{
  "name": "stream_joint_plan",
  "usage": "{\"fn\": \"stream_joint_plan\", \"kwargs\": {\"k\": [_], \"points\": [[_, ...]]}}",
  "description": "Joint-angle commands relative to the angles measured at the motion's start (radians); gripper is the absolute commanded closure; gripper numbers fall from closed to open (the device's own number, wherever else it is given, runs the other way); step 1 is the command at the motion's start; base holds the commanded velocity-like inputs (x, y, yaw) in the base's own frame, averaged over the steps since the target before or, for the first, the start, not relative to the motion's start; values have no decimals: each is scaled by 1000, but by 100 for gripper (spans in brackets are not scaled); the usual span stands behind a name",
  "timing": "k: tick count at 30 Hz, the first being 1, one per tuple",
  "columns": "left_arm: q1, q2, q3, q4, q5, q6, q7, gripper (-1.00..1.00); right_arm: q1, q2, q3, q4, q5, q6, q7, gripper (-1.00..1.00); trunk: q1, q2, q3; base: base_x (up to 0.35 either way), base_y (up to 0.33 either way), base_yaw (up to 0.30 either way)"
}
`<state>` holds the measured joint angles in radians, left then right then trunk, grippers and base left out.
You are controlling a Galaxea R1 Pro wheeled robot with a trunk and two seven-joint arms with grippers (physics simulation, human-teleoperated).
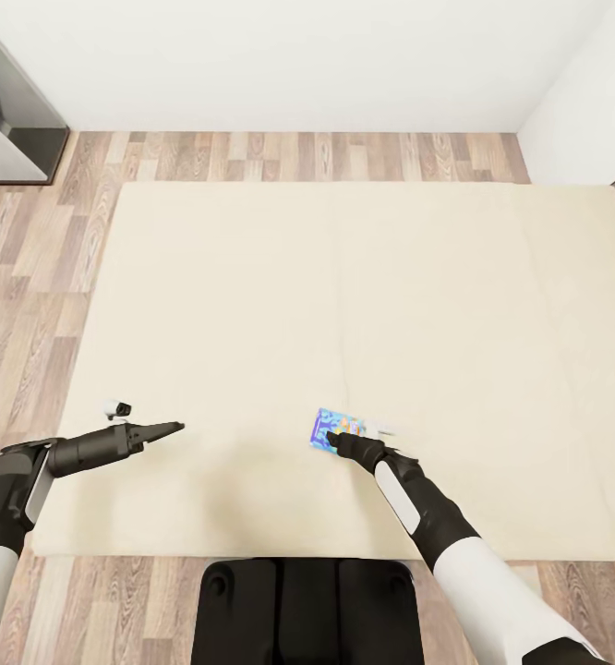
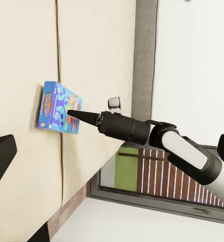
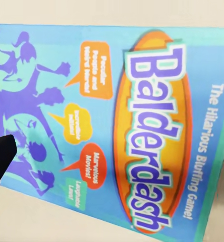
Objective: Put all the toys in the child's room - the three board games (two on the bed and one on the table), the two jigsaw puzzles on the table, and the tennis ball on the table - inside the toy box on the table in the child's room.
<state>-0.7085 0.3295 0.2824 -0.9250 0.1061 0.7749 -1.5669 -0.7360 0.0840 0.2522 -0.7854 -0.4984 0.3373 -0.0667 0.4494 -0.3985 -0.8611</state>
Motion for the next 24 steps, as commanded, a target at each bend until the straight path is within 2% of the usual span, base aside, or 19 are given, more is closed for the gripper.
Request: {"fn": "stream_joint_plan", "kwargs": {"k": [1, 24], "points": [[0, 0, 0, 0, 0, 11, -4, -100, 0, 0, 2, -2, -9, 3, -7, -100, 1, -2, -1, 0, 113, 0], [0, 0, 0, 0, 0, 11, -4, -100, 0, 0, 4, -3, -9, 2, -6, -100, 1, -2, -1, 0, 71, 0]]}}
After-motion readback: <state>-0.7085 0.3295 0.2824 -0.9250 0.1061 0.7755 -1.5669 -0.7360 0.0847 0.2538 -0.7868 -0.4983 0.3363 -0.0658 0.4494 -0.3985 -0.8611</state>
